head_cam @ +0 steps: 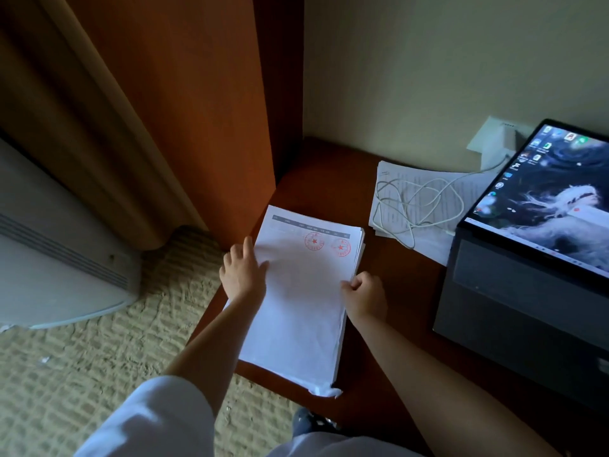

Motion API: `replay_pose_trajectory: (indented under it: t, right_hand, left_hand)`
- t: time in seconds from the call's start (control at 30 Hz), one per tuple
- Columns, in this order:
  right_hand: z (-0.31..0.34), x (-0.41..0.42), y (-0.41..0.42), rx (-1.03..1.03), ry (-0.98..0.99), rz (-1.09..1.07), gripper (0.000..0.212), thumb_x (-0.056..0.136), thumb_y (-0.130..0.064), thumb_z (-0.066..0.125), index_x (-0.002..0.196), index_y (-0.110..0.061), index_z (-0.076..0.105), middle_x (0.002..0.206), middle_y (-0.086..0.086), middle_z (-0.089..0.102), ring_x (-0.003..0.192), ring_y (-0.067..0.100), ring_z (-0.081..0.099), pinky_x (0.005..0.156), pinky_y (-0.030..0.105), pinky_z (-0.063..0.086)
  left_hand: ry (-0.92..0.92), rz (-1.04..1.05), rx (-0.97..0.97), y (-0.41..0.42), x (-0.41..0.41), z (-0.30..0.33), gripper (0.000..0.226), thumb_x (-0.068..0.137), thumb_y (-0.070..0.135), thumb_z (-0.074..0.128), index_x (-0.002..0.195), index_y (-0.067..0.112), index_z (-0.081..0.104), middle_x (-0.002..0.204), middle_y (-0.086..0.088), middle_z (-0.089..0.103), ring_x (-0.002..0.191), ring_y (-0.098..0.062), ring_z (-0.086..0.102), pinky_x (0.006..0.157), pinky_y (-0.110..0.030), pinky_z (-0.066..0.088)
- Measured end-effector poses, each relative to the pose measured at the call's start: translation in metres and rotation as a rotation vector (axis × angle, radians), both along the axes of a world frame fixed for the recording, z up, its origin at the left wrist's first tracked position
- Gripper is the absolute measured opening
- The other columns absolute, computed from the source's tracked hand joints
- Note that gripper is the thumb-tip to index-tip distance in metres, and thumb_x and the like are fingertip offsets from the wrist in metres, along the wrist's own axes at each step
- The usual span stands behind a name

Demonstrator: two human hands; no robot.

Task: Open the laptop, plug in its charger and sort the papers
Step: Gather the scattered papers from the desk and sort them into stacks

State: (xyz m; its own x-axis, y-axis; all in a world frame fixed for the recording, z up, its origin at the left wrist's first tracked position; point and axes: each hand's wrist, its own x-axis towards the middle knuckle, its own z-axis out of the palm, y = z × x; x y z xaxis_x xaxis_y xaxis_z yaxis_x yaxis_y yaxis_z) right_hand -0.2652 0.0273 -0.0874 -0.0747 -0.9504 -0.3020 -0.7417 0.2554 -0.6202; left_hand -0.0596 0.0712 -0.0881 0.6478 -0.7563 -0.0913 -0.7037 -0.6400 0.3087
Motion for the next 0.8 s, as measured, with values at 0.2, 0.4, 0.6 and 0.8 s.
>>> replay_pose_trajectory:
  t: [0.2, 0.4, 0.6, 0.8]
  right_hand:
    - [0.006, 0.000, -0.016, 0.090, -0.040, 0.139, 0.008, 0.087, -0.018, 0.056, 0.080, -0.016, 0.054, 0.086, 0.001, 0.060, 0.080, 0.020, 0.056, 0.064, 0.024, 0.038]
    - [0.003, -0.023, -0.053, -0.068, -0.095, -0.061, 0.013, 0.088, -0.009, 0.055, 0.097, -0.008, 0.065, 0.107, 0.009, 0.060, 0.099, 0.026, 0.058, 0.078, 0.026, 0.041]
    - [-0.003, -0.063, -0.088, -0.306, 0.165, -0.088, 0.034, 0.083, -0.012, 0.063, 0.116, -0.009, 0.057, 0.114, 0.010, 0.057, 0.106, 0.025, 0.055, 0.085, 0.030, 0.044]
    - [-0.004, -0.098, -0.122, -0.309, 0.116, -0.016, 0.056, 0.089, -0.016, 0.059, 0.141, -0.018, 0.039, 0.135, 0.004, 0.053, 0.125, 0.023, 0.049, 0.102, 0.036, 0.041]
  left_hand:
    - [-0.109, -0.151, 0.031, -0.006, -0.023, -0.009, 0.043, 0.089, 0.002, 0.042, 0.129, 0.010, 0.053, 0.137, -0.009, 0.047, 0.132, -0.026, 0.036, 0.117, -0.038, 0.017]
    - [0.101, -0.356, -0.176, -0.051, -0.073, 0.003, 0.035, 0.082, -0.004, 0.048, 0.106, 0.008, 0.069, 0.125, -0.009, 0.057, 0.119, -0.026, 0.049, 0.095, -0.032, 0.041]
    - [0.421, -0.440, -0.181, -0.128, -0.145, 0.019, 0.033, 0.083, -0.006, 0.045, 0.104, 0.003, 0.069, 0.114, -0.013, 0.064, 0.107, -0.027, 0.058, 0.086, -0.029, 0.044]
    - [0.421, -0.356, -0.018, -0.184, -0.175, 0.008, 0.032, 0.082, -0.007, 0.043, 0.107, -0.003, 0.062, 0.123, -0.020, 0.052, 0.116, -0.034, 0.047, 0.091, -0.032, 0.039]
